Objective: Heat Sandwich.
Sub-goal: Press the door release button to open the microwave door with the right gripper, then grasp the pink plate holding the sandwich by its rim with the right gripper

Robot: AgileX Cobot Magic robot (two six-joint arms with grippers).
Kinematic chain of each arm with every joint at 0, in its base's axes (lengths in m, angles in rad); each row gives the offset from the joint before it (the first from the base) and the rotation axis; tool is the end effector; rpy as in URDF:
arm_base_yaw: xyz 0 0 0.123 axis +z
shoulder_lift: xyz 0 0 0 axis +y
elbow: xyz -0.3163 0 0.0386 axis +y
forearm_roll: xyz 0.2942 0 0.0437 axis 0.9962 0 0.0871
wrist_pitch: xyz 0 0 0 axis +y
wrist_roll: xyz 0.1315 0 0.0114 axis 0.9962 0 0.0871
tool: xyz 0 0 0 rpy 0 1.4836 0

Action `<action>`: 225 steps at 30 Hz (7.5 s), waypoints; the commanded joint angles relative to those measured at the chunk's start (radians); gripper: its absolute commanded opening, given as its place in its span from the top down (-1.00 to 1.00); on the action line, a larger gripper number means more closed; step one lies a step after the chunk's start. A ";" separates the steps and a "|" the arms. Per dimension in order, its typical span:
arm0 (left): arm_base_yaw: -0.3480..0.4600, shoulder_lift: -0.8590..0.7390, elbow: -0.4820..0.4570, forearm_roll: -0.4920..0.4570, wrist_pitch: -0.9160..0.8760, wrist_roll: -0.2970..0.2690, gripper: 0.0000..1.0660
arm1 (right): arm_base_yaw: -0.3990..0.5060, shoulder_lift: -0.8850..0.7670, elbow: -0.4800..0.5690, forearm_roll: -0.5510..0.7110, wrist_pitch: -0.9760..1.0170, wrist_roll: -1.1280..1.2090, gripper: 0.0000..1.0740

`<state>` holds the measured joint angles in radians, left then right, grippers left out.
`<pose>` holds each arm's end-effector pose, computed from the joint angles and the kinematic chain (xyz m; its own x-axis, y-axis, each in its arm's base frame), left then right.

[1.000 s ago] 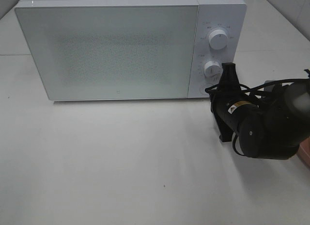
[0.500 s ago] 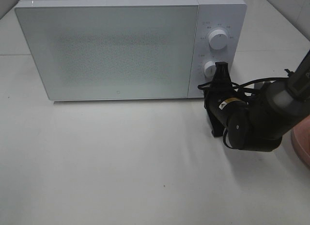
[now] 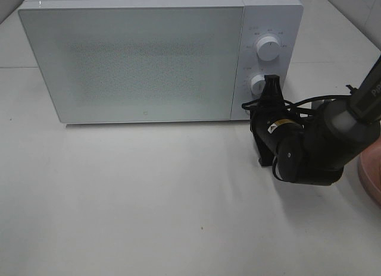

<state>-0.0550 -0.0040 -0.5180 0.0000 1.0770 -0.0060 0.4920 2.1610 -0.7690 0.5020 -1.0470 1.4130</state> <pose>0.0345 -0.0019 0.2853 -0.4506 0.0188 -0.8925 0.0523 0.9986 -0.0054 0.3939 0.1487 0.0451 -0.0498 0.9985 -0.0245 0.2816 0.0375 0.9588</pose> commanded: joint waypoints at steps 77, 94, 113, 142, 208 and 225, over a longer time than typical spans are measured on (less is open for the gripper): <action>0.002 -0.017 0.001 0.000 -0.005 -0.004 -0.83 | -0.025 -0.155 0.024 -0.117 0.256 -0.049 1.00; 0.002 -0.017 0.001 0.000 -0.005 -0.004 -0.83 | -0.025 -0.345 0.137 -0.171 0.506 -0.277 0.99; 0.002 -0.017 0.001 0.000 -0.005 -0.004 -0.83 | -0.025 -0.647 0.137 -0.293 1.067 -1.051 0.89; 0.002 -0.017 0.001 0.000 -0.005 -0.004 -0.83 | -0.272 -0.835 0.101 -0.610 1.651 -1.174 -0.40; 0.002 -0.017 0.001 0.000 -0.005 -0.004 -0.83 | -0.422 -0.378 -0.041 -0.734 1.565 -1.191 -0.04; 0.002 -0.017 0.001 0.000 -0.005 -0.004 -0.83 | -0.422 -0.378 -0.041 -0.764 1.565 -1.161 1.00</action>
<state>-0.0550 -0.0040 -0.5180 0.0000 1.0770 -0.0060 0.0730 1.7810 -0.8100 -0.2630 0.5160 0.2500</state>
